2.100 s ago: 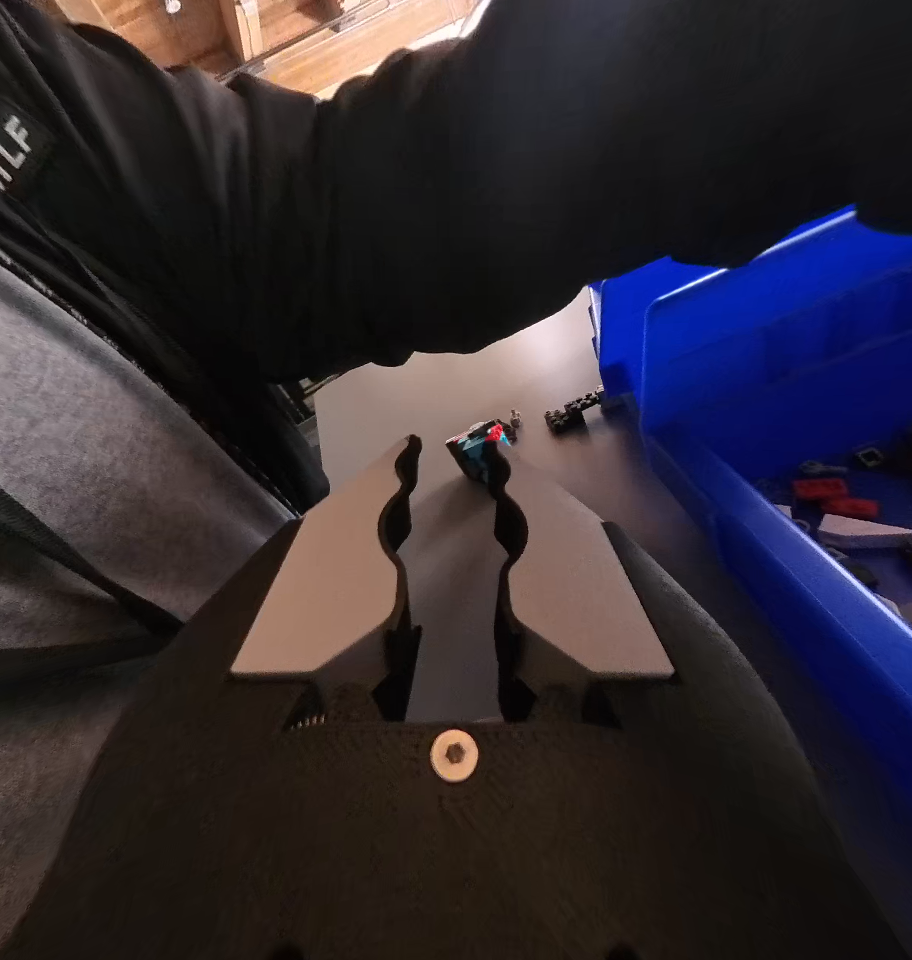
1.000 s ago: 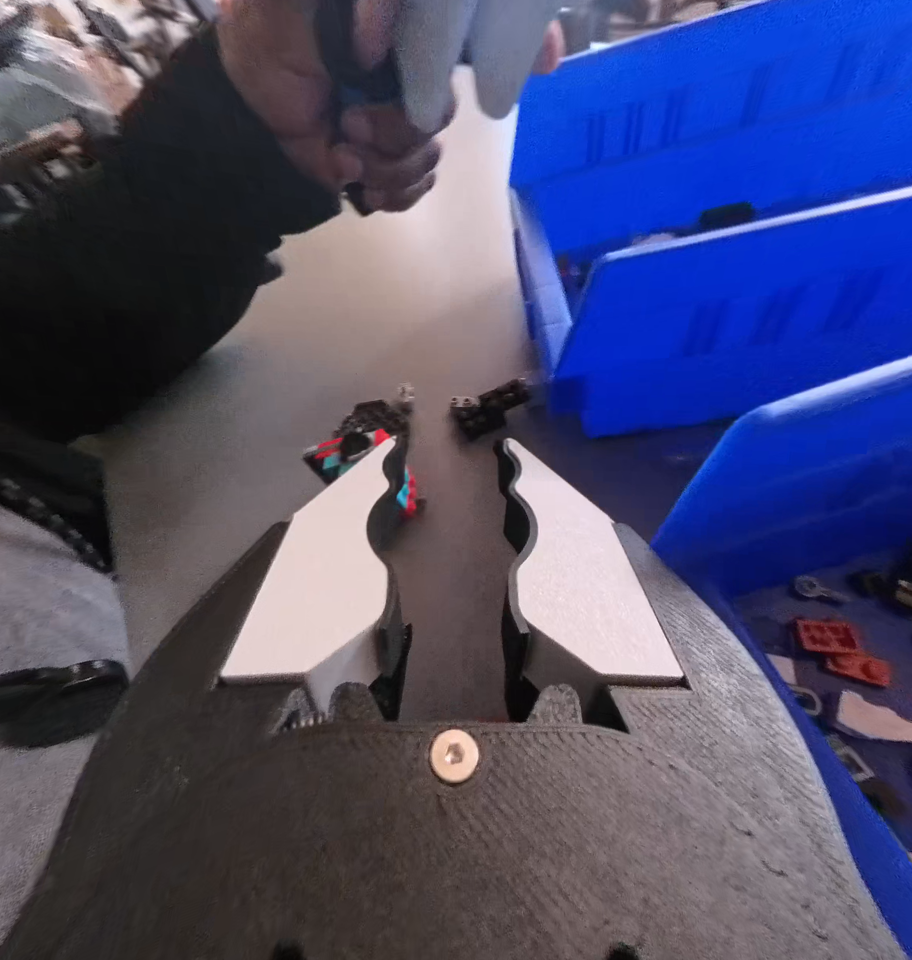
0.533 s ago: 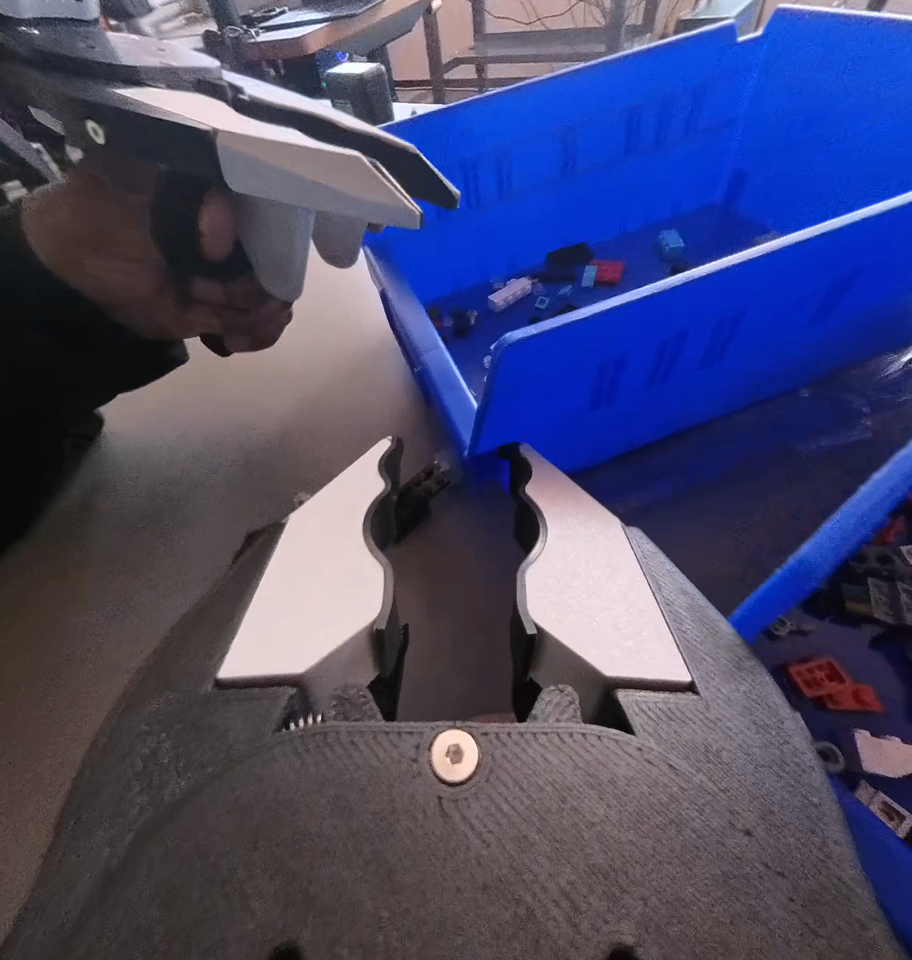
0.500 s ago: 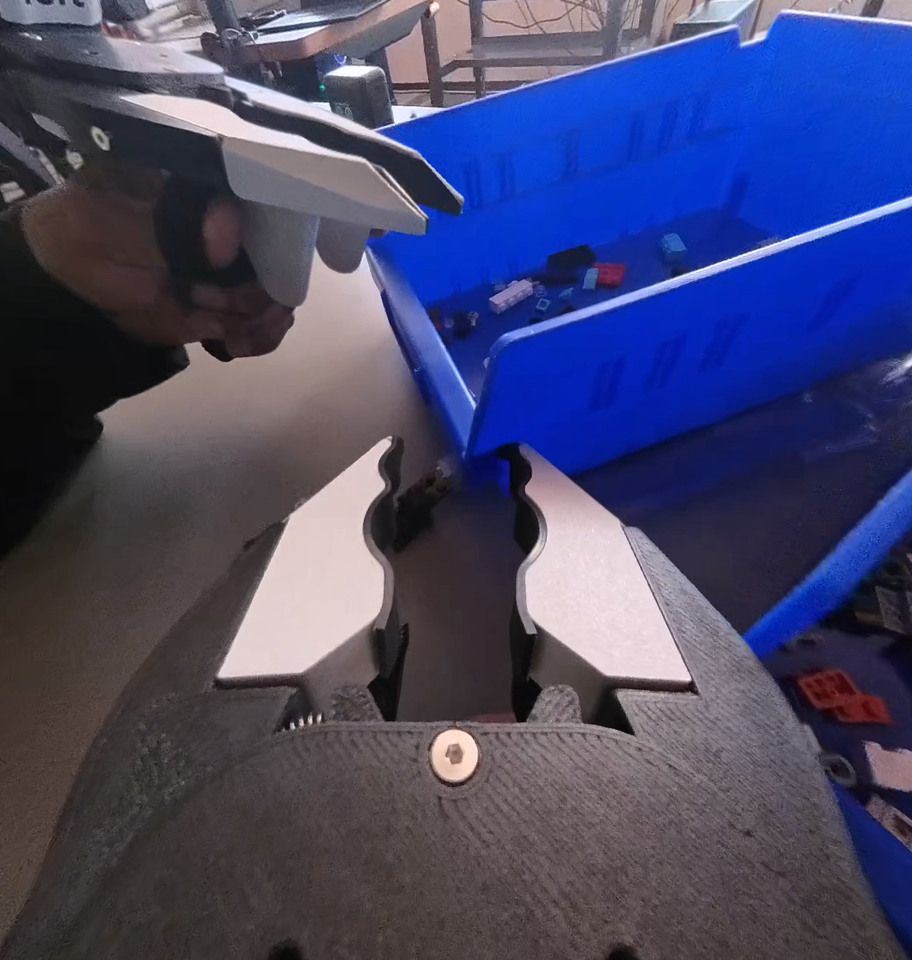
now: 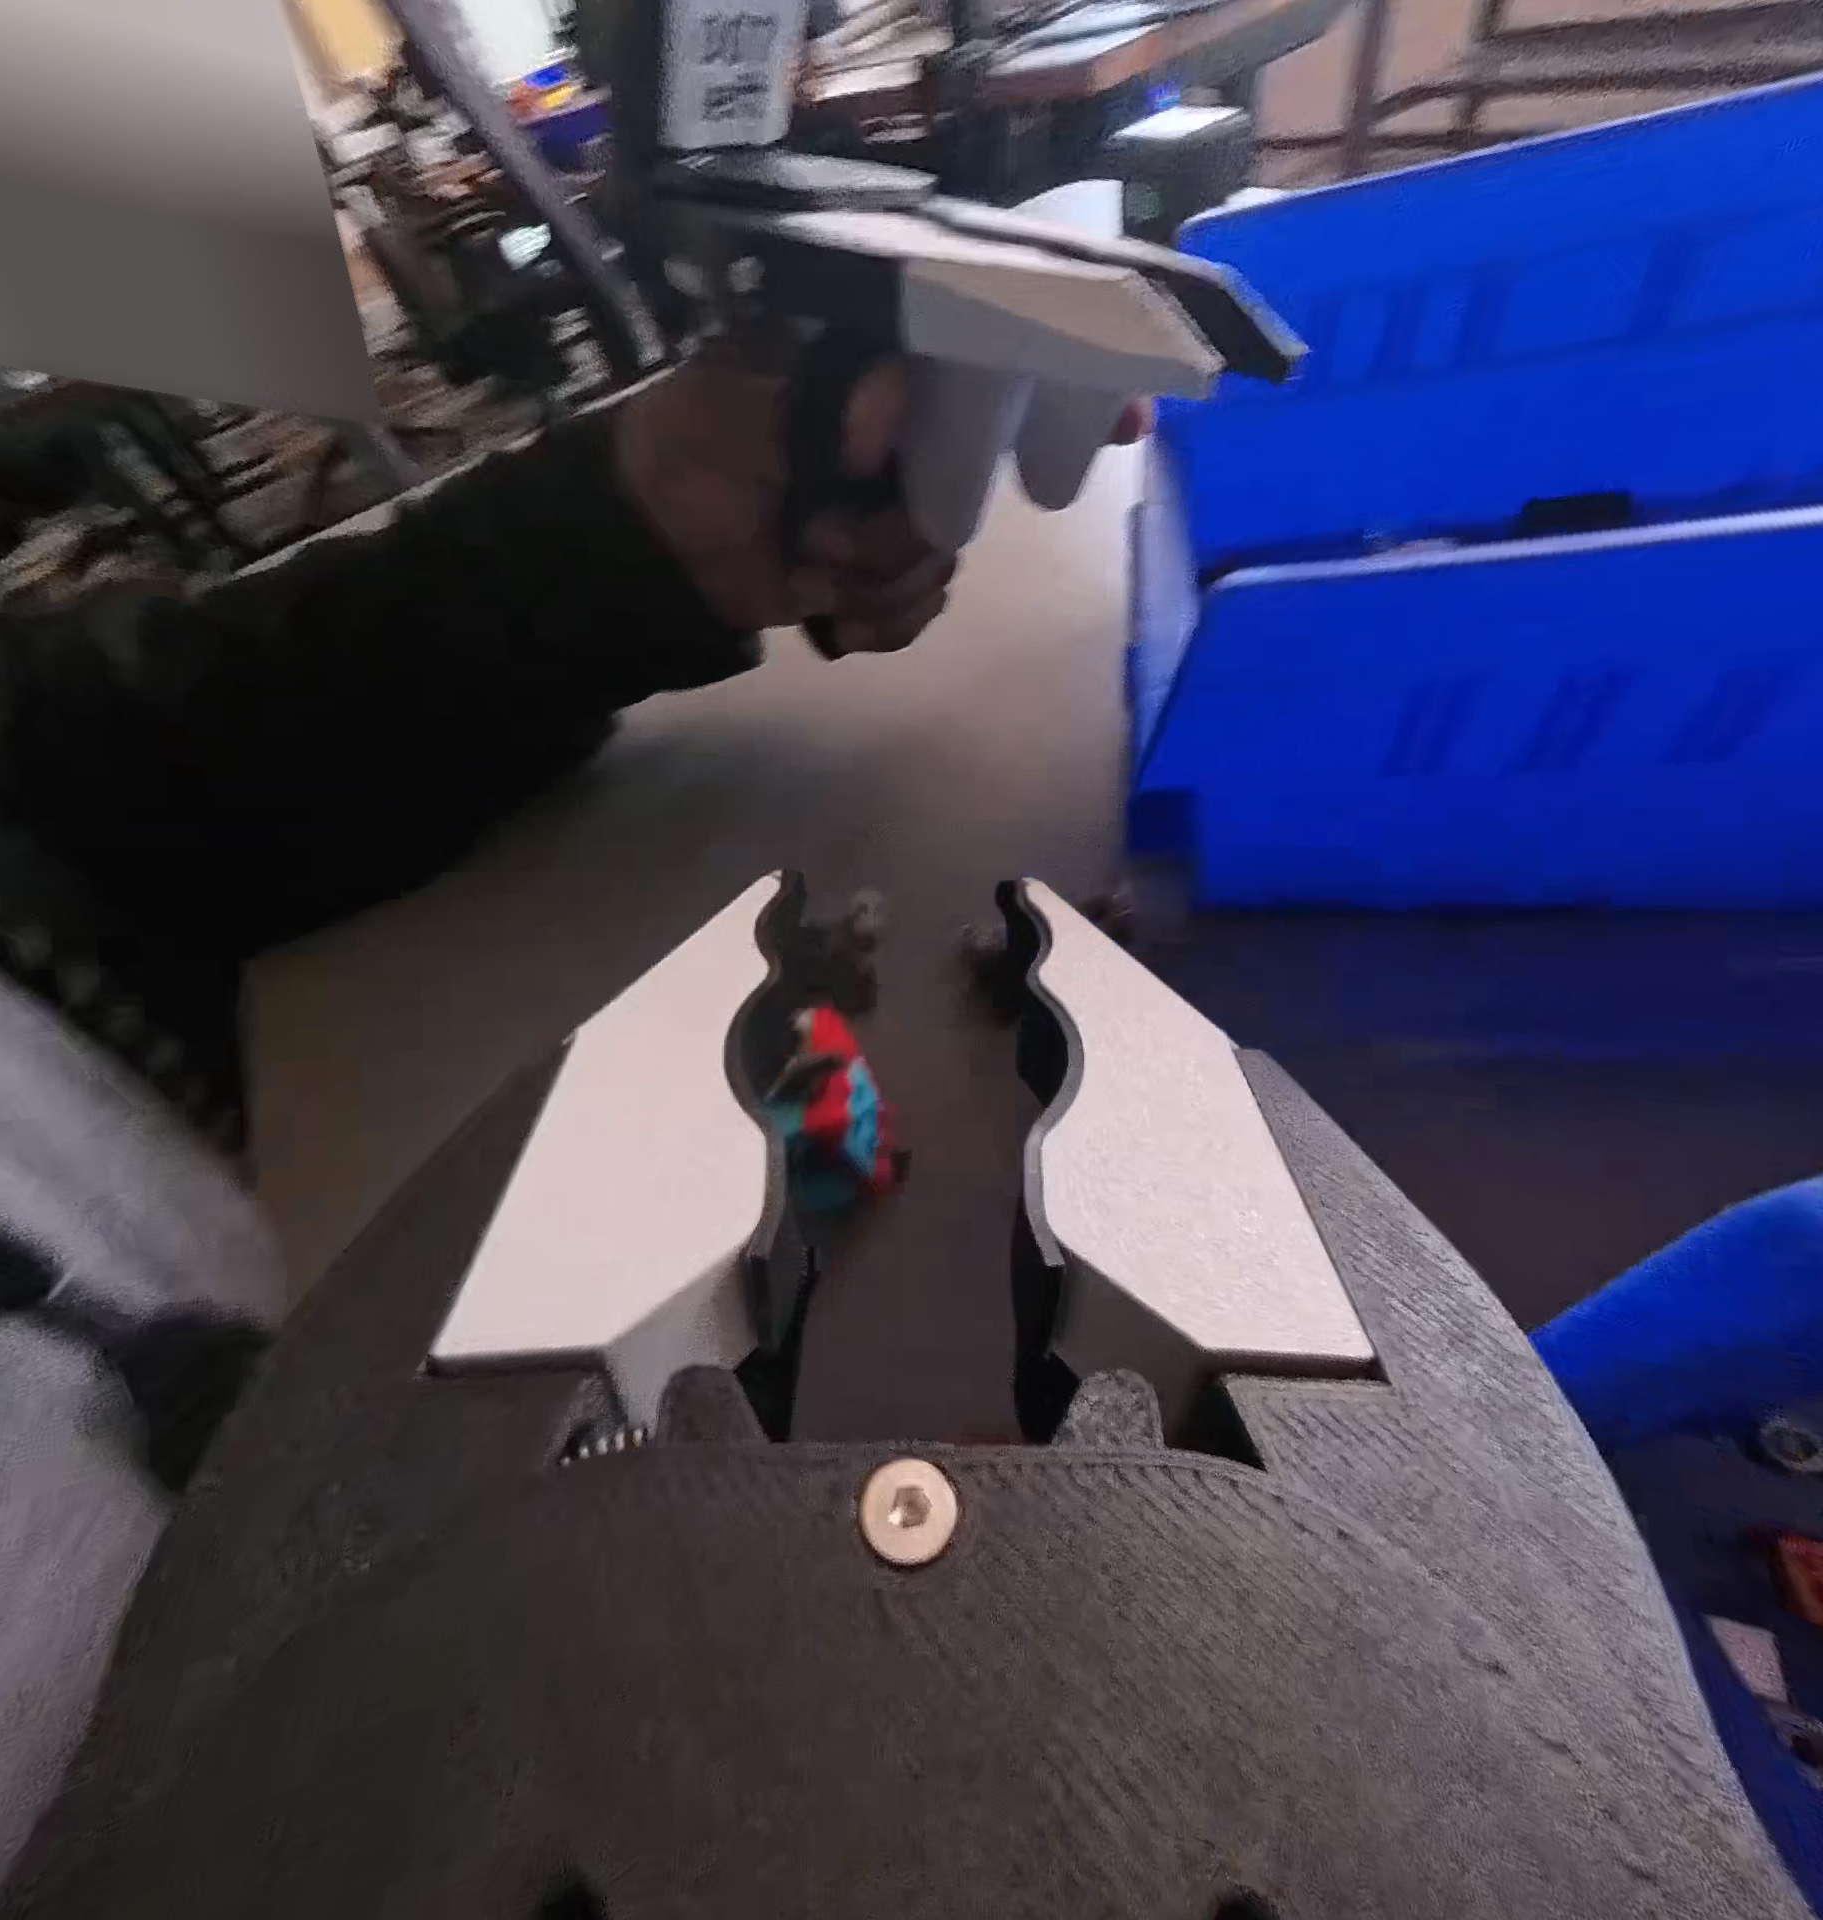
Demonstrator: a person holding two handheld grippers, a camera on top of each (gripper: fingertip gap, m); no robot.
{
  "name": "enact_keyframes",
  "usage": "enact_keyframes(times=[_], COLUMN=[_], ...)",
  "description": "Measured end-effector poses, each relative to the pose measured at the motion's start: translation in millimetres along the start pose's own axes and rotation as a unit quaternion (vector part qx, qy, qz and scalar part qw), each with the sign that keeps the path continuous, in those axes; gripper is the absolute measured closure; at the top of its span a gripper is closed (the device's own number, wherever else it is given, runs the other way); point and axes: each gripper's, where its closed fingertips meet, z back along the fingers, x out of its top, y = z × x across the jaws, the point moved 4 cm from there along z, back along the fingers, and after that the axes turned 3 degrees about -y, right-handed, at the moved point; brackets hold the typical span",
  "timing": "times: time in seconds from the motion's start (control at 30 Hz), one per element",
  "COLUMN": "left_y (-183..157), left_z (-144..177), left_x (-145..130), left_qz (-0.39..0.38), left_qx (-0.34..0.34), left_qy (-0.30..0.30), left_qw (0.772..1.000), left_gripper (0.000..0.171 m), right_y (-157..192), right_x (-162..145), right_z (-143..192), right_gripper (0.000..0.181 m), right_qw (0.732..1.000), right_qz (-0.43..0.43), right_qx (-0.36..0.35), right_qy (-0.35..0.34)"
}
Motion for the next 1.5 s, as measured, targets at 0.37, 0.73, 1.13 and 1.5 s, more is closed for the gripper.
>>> enact_keyframes(times=[0.37, 0.73, 1.13, 1.5], left_y=[-14.6, -20.0, -54.3, -89.8], left_z=[-7.5, -9.1, -6.0, -12.3], left_x=[0.1, 0.2, 8.2, -26.4], left_qz=[-0.009, -0.011, 0.064, 0.163], left_qx=[-0.022, -0.030, -0.154, -0.217], left_qy=[-0.012, -0.013, -0.014, 0.097], left_qw=[1.000, 0.999, 0.986, 0.957], left_gripper=[0.134, 0.135, 0.134, 0.131], right_y=[22.9, 23.2, 11.7, 12.2], right_x=[-37.7, -45.2, -8.6, 8.9], right_z=[10.3, -3.9, 2.2, 23.3], right_gripper=[0.125, 0.141, 0.144, 0.144], right_qw=[0.986, 0.975, 0.979, 0.952], right_qz=[0.085, 0.146, 0.199, 0.285], right_qx=[0.084, 0.073, 0.053, -0.016], right_qy=[0.116, 0.154, -0.001, -0.111])
